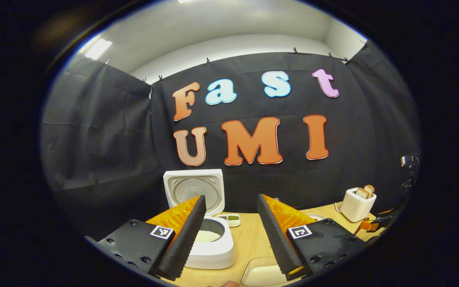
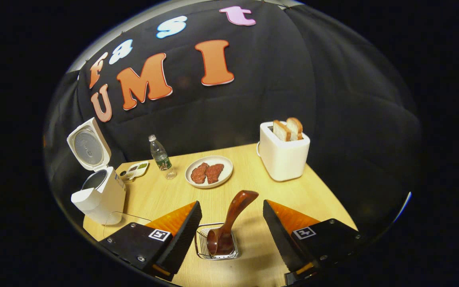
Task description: Close the left gripper, press the button to open the rice cooker; take a wooden spoon from the chopstick holder with the right hand, scoop a spoonful of rice and pour it into the rice cooker, then put the wooden spoon back into the chopstick holder.
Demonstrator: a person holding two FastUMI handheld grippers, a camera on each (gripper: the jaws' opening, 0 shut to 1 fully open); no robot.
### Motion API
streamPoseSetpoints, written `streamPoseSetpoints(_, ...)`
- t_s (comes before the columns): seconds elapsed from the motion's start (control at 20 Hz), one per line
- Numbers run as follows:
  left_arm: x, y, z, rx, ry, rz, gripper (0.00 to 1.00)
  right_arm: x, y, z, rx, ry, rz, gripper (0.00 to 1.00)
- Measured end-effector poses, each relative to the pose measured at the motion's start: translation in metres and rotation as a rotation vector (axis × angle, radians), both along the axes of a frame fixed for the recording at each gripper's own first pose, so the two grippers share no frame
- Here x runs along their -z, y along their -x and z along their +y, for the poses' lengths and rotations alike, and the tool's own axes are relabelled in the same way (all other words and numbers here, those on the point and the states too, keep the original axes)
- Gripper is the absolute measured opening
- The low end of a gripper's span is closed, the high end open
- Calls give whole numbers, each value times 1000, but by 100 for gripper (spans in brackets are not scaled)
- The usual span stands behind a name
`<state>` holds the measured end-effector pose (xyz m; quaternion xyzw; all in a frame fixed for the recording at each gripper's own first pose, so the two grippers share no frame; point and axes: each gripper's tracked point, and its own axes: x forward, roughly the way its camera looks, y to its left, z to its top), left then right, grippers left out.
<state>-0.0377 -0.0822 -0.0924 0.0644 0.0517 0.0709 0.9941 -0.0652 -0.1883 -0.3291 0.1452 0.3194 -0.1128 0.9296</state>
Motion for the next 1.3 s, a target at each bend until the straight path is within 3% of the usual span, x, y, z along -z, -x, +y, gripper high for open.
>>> streamPoseSetpoints(0.15, 3, 9, -1, -15, -2, 23, 87, 36, -14, 0, 15, -89, 79, 92)
streamPoseSetpoints(0.25, 5, 15, 0, -27, -17, 37, 89, 53, -20, 3, 34, -155, 118, 81)
streamPoseSetpoints(0.45, 7, 18, -5, -23, -38, 51, 87, 74, -26, 10, 89, -252, 164, 54)
streamPoseSetpoints(0.6, 5, 7, -9, -12, -34, 48, 89, 74, -22, 16, 126, -319, 176, 25)
streamPoseSetpoints(0.65, 5, 3, -13, -4, -32, 45, 89, 74, -20, 14, 136, -319, 175, 20)
streamPoseSetpoints(1.15, 11, -22, -12, 63, -48, 48, 87, 60, 8, 15, 203, -276, 91, 18)
streamPoseSetpoints(1.3, 7, -30, -7, 86, -32, 36, 87, 49, 7, 15, 222, -266, 68, 12)
